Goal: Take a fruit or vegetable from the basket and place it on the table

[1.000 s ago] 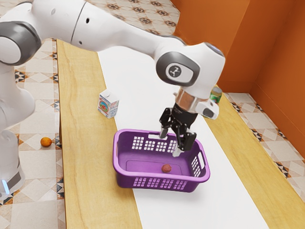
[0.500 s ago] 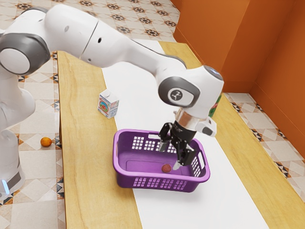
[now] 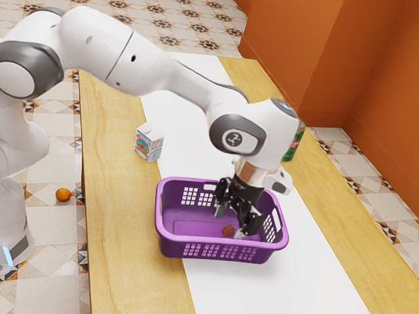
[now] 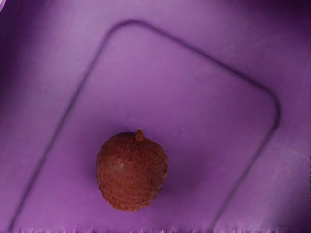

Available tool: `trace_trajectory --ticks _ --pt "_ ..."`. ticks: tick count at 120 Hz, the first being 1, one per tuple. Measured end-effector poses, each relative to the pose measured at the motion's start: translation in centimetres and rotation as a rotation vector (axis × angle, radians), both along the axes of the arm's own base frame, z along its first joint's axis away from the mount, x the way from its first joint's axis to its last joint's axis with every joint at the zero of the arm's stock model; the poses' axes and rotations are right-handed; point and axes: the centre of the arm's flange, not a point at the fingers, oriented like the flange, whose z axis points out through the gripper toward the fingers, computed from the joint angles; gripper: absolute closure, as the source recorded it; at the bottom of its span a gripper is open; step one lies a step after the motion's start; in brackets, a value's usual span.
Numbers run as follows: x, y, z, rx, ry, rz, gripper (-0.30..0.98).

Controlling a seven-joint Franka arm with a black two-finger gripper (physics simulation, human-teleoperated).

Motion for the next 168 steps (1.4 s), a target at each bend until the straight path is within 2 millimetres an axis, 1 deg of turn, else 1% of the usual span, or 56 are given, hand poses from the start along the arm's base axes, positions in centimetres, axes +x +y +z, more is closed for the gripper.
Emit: trace_trajectory --ticks 25,34,75,118,139,168 --pt "0.1 0.1 -0.1 -0.001 -0.015 0.002 0.13" --pt "0.0 0.2 -0.4 0.001 -0.012 0.002 0.14" --pt "0.2 0.7 -1.0 0.039 -0.03 -0.016 0.17" --pt "0.4 0.4 -1.4 0.06 -0.05 -0.038 0.22" --pt "0.2 -0.2 -1.6 0.061 -0.051 -0.051 0.25" --pt "0.3 -0.2 -2.0 0.066 -0.05 -0.054 0.3"
